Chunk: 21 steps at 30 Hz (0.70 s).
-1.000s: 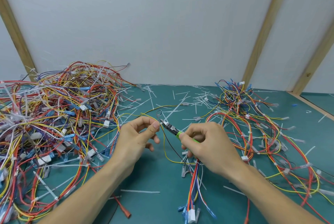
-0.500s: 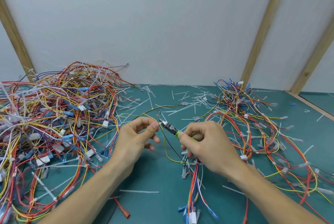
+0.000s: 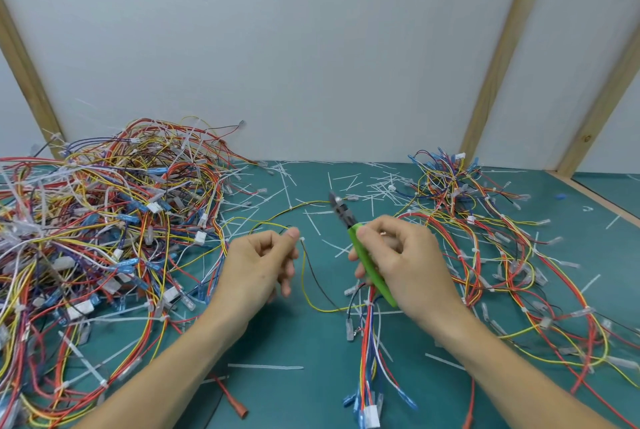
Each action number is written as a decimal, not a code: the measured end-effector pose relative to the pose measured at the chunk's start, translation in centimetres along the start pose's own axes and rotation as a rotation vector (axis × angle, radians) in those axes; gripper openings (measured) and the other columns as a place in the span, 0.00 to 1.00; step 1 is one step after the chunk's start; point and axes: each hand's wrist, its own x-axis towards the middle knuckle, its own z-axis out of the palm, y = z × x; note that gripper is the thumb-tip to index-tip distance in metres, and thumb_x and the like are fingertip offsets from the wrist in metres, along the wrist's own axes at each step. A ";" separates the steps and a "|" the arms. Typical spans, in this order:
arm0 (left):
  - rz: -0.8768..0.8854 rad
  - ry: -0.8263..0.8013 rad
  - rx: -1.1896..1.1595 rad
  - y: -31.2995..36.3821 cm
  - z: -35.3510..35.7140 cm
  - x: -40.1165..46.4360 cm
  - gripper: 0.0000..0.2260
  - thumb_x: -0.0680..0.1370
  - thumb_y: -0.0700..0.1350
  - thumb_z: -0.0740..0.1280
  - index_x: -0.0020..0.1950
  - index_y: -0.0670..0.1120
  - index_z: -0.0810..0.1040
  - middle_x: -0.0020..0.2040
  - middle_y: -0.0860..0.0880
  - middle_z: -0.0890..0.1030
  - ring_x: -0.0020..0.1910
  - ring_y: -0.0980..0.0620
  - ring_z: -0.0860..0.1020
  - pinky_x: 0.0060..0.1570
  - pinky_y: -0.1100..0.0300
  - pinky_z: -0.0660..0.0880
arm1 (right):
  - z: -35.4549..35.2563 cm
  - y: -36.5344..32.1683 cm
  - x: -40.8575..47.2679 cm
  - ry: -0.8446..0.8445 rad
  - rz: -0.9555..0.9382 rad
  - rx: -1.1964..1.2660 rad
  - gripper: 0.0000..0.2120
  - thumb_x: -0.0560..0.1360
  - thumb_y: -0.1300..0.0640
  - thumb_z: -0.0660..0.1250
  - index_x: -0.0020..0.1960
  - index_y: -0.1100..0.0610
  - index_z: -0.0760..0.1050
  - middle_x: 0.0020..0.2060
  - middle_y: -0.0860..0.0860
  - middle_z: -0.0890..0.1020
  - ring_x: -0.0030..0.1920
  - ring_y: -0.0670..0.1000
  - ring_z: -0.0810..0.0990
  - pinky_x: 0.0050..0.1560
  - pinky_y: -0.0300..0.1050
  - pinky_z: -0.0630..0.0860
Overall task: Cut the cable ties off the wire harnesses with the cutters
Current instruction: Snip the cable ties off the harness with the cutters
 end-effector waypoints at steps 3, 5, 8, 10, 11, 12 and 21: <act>0.078 -0.065 -0.011 0.5 0.2 -0.4 0.21 0.80 0.58 0.64 0.34 0.47 0.81 0.27 0.46 0.78 0.20 0.50 0.72 0.20 0.65 0.62 | 0.0 0.1 0.5 0.042 0.032 0.218 0.15 0.76 0.47 0.62 0.48 0.59 0.78 0.41 0.55 0.87 0.42 0.56 0.88 0.51 0.60 0.82; 0.216 -0.145 0.027 0.7 0.5 -0.9 0.17 0.81 0.58 0.65 0.41 0.48 0.83 0.32 0.46 0.82 0.25 0.53 0.74 0.25 0.68 0.66 | 0.2 0.1 0.4 0.035 -0.008 0.277 0.16 0.79 0.48 0.58 0.51 0.59 0.77 0.44 0.55 0.87 0.49 0.54 0.88 0.58 0.54 0.80; 0.422 -0.214 0.306 0.5 1.0 -1.5 0.11 0.78 0.58 0.67 0.49 0.52 0.84 0.42 0.55 0.84 0.35 0.59 0.75 0.35 0.72 0.67 | 0.8 -0.1 -0.1 -0.024 -0.109 0.314 0.17 0.86 0.54 0.53 0.56 0.61 0.78 0.50 0.54 0.87 0.57 0.51 0.85 0.62 0.41 0.76; 0.460 -0.269 0.376 0.5 1.4 -1.9 0.12 0.79 0.59 0.67 0.49 0.52 0.84 0.40 0.56 0.83 0.36 0.59 0.74 0.37 0.71 0.66 | 1.1 -0.2 -0.6 -0.078 -0.133 0.314 0.18 0.87 0.56 0.51 0.61 0.60 0.78 0.54 0.51 0.87 0.62 0.48 0.83 0.63 0.36 0.74; 0.443 -0.319 0.332 0.5 1.5 -2.1 0.14 0.79 0.59 0.67 0.48 0.50 0.83 0.37 0.54 0.83 0.34 0.61 0.74 0.37 0.71 0.66 | 1.2 -0.3 -0.8 -0.110 -0.142 0.302 0.18 0.87 0.55 0.50 0.62 0.58 0.78 0.55 0.50 0.87 0.63 0.47 0.82 0.62 0.34 0.73; 0.433 -0.352 0.282 0.6 1.6 -2.2 0.15 0.80 0.59 0.65 0.47 0.49 0.83 0.34 0.53 0.82 0.32 0.61 0.73 0.36 0.70 0.67 | 1.3 -0.4 -0.9 -0.144 -0.154 0.292 0.18 0.86 0.54 0.51 0.62 0.57 0.77 0.55 0.48 0.87 0.64 0.46 0.81 0.61 0.32 0.73; 0.471 -0.141 0.191 0.7 1.2 -1.8 0.16 0.83 0.55 0.57 0.42 0.48 0.74 0.24 0.53 0.67 0.24 0.55 0.63 0.27 0.63 0.62 | 1.0 -0.9 -0.5 -0.350 -0.045 0.293 0.17 0.84 0.51 0.57 0.67 0.54 0.77 0.61 0.41 0.84 0.67 0.38 0.78 0.64 0.28 0.69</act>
